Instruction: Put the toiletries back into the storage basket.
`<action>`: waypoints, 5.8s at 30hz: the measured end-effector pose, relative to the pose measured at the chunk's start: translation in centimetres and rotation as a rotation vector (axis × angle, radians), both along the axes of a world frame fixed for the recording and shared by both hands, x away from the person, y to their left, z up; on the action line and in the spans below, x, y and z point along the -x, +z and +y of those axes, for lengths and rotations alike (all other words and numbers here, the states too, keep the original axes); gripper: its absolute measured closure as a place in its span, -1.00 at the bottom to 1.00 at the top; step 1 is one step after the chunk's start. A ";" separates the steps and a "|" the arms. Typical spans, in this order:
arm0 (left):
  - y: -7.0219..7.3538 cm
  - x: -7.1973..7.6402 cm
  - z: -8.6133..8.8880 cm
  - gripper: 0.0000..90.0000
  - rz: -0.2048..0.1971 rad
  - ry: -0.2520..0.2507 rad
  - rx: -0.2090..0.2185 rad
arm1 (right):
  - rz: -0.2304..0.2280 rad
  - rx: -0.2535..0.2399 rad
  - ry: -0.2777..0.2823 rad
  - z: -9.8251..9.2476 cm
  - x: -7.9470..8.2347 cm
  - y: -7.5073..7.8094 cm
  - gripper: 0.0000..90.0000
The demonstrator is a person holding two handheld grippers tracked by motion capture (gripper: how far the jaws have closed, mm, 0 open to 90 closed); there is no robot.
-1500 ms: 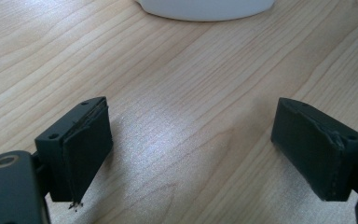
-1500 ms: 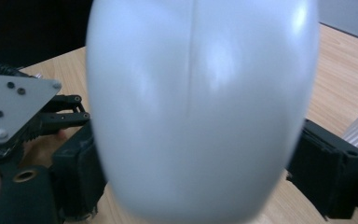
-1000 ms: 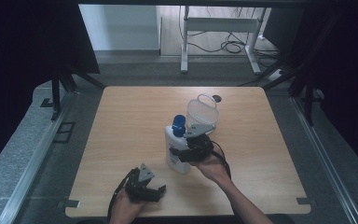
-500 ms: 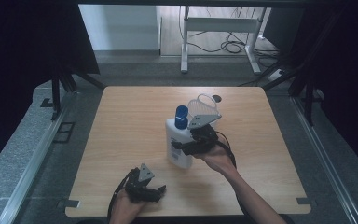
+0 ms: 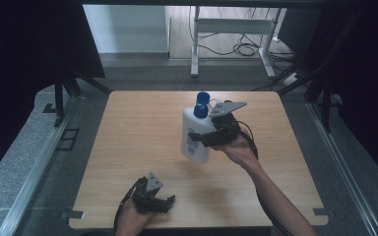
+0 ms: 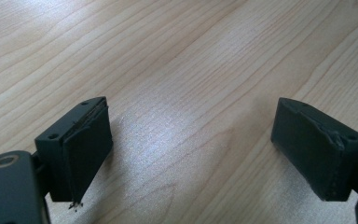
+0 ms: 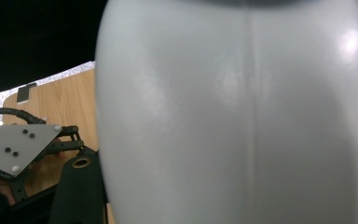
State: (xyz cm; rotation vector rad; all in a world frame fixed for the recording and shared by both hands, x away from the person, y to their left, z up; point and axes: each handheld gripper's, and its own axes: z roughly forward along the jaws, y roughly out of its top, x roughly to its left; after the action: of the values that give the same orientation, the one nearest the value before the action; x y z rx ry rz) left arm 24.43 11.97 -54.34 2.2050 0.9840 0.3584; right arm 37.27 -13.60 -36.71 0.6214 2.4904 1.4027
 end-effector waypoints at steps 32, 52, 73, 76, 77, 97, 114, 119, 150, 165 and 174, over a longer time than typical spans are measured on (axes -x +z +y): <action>0.0 0.0 -0.1 -0.74 0.000 0.001 0.005 | -0.055 0.001 -0.078 -2.0 -5.3 4.4 -0.18; 0.0 0.0 -0.1 -0.74 0.000 0.000 0.006 | -0.086 0.016 -0.156 -3.8 -9.0 4.9 -0.17; 0.0 0.0 -0.1 -0.74 -0.002 0.000 0.003 | -0.077 0.034 -0.201 -4.8 -11.1 2.2 -0.17; 0.0 0.0 -0.1 -0.74 -0.002 0.000 0.003 | -0.072 0.038 -0.205 -4.8 -11.2 1.6 -0.17; 0.0 0.0 -0.1 -0.74 -0.002 0.000 0.003 | -0.072 0.038 -0.205 -4.8 -11.2 1.6 -0.17; 0.0 0.0 -0.1 -0.74 0.002 0.000 0.002 | -0.051 0.055 -0.210 -4.5 -11.9 -1.2 -0.17; 0.0 0.0 -0.1 -0.74 0.002 0.000 0.001 | -0.042 0.065 -0.207 -4.3 -12.0 -3.2 -0.17; 0.0 0.0 -0.1 -0.74 0.001 -0.001 0.001 | -0.042 0.067 -0.205 -4.2 -12.0 -3.8 -0.17; 0.0 0.0 -0.1 -0.74 0.003 0.000 0.001 | -0.007 0.071 -0.207 -4.0 -12.4 -6.4 -0.18; 0.0 0.0 0.0 -0.74 0.001 -0.002 -0.002 | 0.033 0.012 -0.225 -4.6 -12.4 -6.4 -0.32; 0.0 0.0 -0.1 -0.74 0.002 -0.002 -0.001 | 0.022 0.004 -0.228 -5.0 -12.1 -6.0 -0.39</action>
State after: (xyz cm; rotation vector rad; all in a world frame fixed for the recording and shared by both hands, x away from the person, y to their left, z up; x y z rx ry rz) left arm 24.43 11.92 -54.32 2.2075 0.9834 0.3560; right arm 49.34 -18.57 -42.68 0.8926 2.3493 1.3124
